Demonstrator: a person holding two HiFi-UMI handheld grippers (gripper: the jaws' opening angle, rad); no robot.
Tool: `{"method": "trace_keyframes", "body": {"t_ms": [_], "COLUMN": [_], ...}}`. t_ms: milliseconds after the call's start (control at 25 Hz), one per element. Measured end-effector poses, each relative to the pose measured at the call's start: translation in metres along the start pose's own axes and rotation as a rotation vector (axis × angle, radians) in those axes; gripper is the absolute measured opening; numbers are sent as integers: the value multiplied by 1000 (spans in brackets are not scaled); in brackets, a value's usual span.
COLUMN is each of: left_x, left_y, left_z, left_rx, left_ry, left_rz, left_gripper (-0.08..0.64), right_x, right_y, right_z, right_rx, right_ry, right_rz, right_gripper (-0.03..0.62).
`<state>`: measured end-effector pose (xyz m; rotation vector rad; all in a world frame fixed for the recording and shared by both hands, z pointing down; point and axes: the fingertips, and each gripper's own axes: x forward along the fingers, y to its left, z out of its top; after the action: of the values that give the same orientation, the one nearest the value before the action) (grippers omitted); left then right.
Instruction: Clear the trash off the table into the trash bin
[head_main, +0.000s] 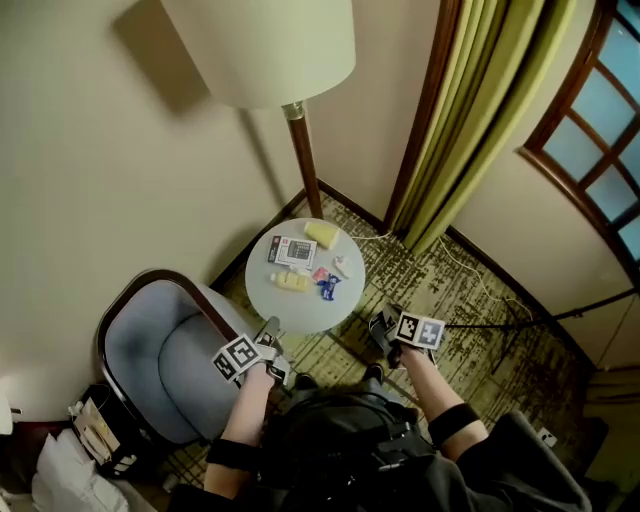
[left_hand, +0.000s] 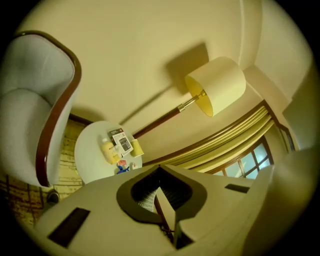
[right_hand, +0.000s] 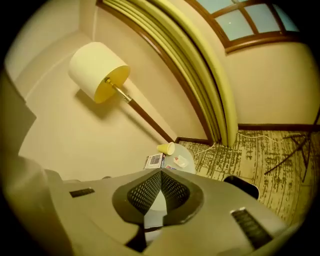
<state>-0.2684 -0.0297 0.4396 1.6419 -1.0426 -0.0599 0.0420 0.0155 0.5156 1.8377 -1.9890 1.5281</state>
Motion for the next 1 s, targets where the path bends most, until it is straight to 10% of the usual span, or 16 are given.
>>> {"method": "trace_keyframes", "body": {"t_ms": [240,680,1000], "left_x": [-9,-38,-62], "left_y": [-11,-88,-94], "left_z": [49,92,80], "left_rx": [290,1137,1103], "left_ry": [-68,-292,-341], "left_rz": [78,190,164], "left_gripper": [0,0,0], "right_x": [14,-6,-36], "right_y": [67,180,201], "right_z": [41,75,69], "right_rx": [-251,-952,-1018], "right_ry": [-35,-188,-245], "right_rz": [86,199,221], "right_gripper": [0,0,0]}}
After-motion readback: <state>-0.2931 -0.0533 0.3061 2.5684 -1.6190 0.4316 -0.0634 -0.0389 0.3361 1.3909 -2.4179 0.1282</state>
